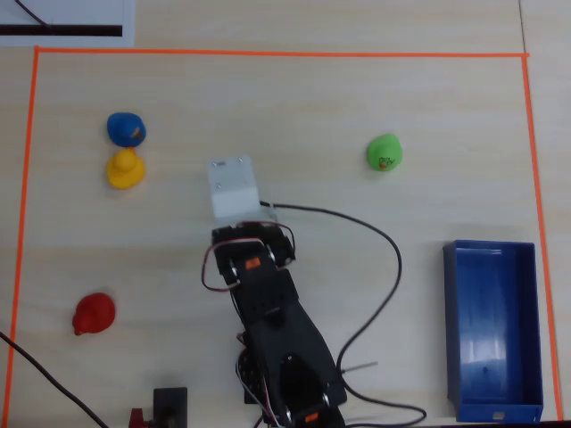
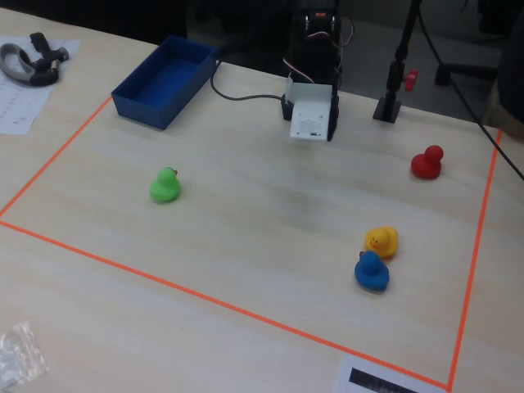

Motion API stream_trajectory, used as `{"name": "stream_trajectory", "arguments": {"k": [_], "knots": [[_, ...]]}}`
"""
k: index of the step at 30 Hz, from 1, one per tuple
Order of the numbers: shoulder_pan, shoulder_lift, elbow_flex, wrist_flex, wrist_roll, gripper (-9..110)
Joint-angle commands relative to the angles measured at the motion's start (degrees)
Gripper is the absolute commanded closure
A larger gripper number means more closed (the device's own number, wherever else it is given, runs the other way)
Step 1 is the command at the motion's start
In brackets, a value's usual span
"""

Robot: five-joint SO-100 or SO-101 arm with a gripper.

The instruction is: Grasp blue duck and put it into box.

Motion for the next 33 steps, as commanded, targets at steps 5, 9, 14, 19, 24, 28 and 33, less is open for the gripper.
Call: {"name": "stream_trajectory", "arguments": {"k": [5,9,14,19,24,28,33], "knots": [[-5.3,-39.3,-38.8,-12.6,0.0,66],[-7.3,-50.3,-47.5,-18.3,0.4,65],[-9.1,-59.3,-52.2,-23.4,0.6,64],[-10.2,-67.5,-56.2,-28.3,0.1,63],[-9.5,-72.3,-57.2,-35.1,-1.9,63],[-9.0,-75.8,-59.3,-37.4,-3.3,63],[-8.7,-79.2,-61.6,-38.8,-3.9,63]]}}
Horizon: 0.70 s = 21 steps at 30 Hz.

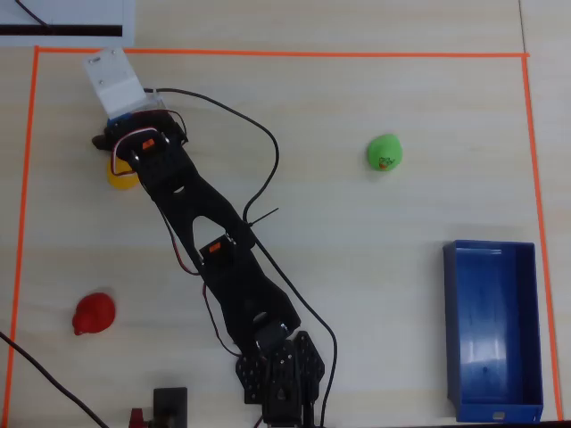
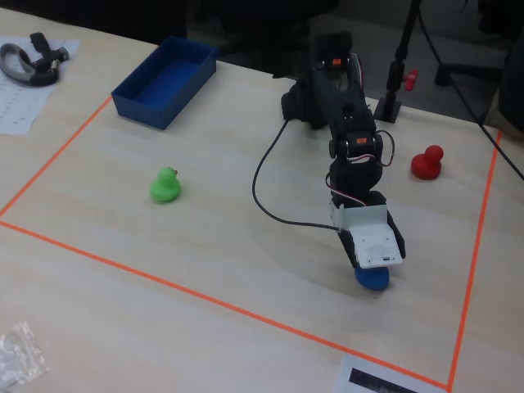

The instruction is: Grasp blue duck and put it into box.

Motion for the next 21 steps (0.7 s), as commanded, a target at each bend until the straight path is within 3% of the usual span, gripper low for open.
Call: {"name": "stream_trajectory", "arguments": {"k": [1,14,19,21], "knots": [[0.8,-0.6,-4.5,-1.4,-0.4,63],[1.6,-7.4,-7.6,-2.5,-0.4,68],[2.2,-7.6,-7.6,-1.1,-0.5,100],[2.5,-6.9,-7.1,-0.4,-0.7,101]]}}
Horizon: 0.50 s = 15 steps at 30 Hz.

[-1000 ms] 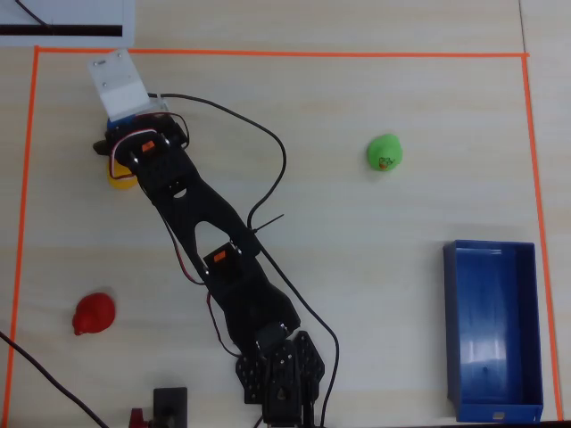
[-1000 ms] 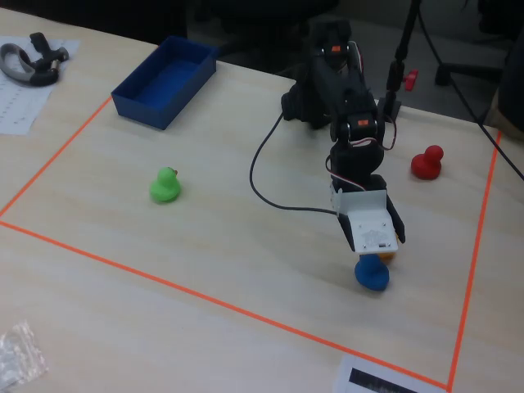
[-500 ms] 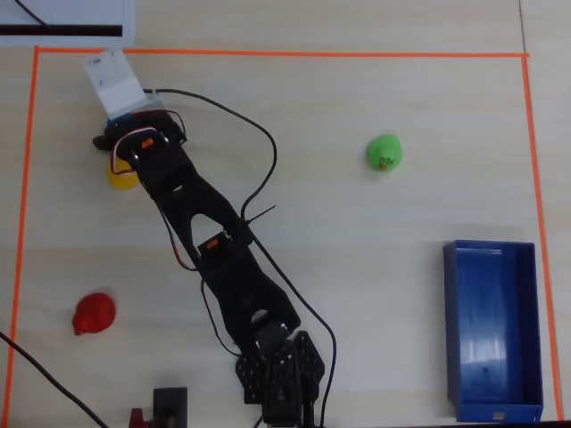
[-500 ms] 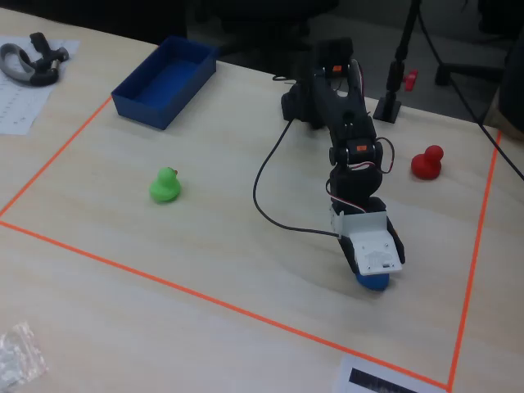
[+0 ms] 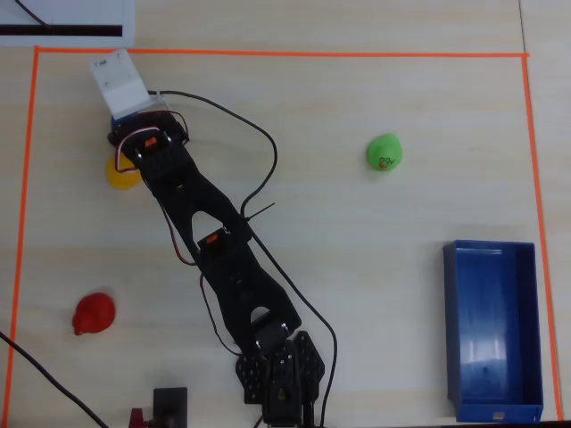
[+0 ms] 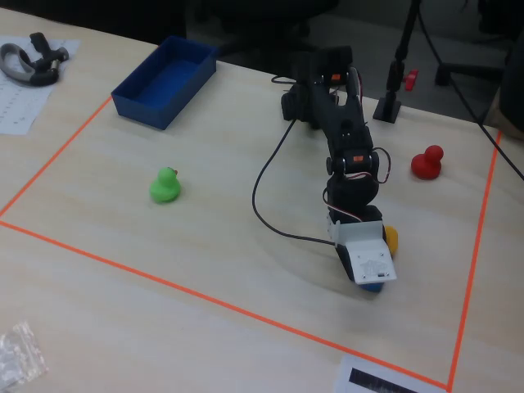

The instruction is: Grasp blue duck and put it into box.

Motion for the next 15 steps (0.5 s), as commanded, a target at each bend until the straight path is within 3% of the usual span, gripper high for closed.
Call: {"name": "stream_trajectory", "arguments": {"k": [1,9,15], "knots": [[1.8,2.1,-1.8,1.2,-0.7,101],[7.9,21.9,6.6,3.3,1.2,101],[19.0,43.4,6.6,28.0,0.1,101]]}}
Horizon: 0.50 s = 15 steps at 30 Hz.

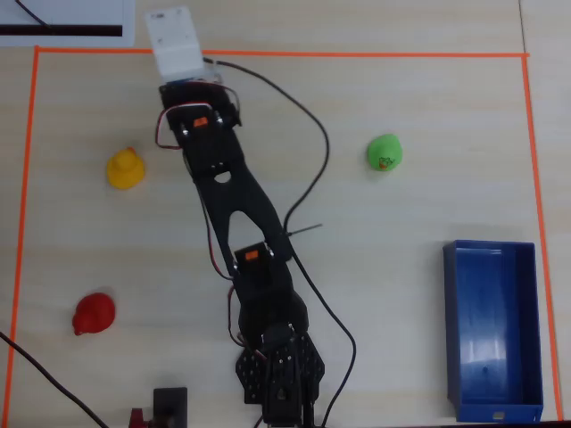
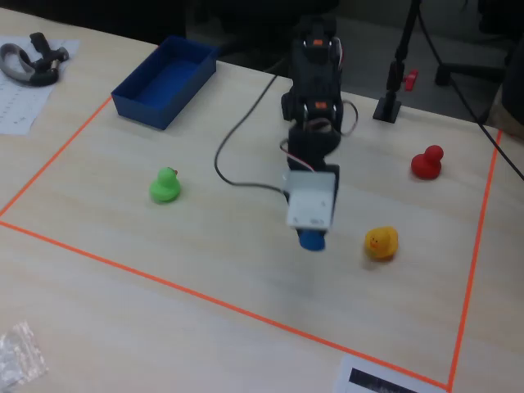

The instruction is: Grasp blue duck and put it into box.

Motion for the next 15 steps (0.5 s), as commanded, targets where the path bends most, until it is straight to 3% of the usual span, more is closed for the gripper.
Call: {"name": "stream_trajectory", "arguments": {"k": [1,8,15], "knots": [[7.8,19.3,-0.6,19.2,-1.1,101],[24.9,30.4,-0.5,35.5,-4.0,101],[45.1,32.7,4.4,35.2,-7.4,101]]}}
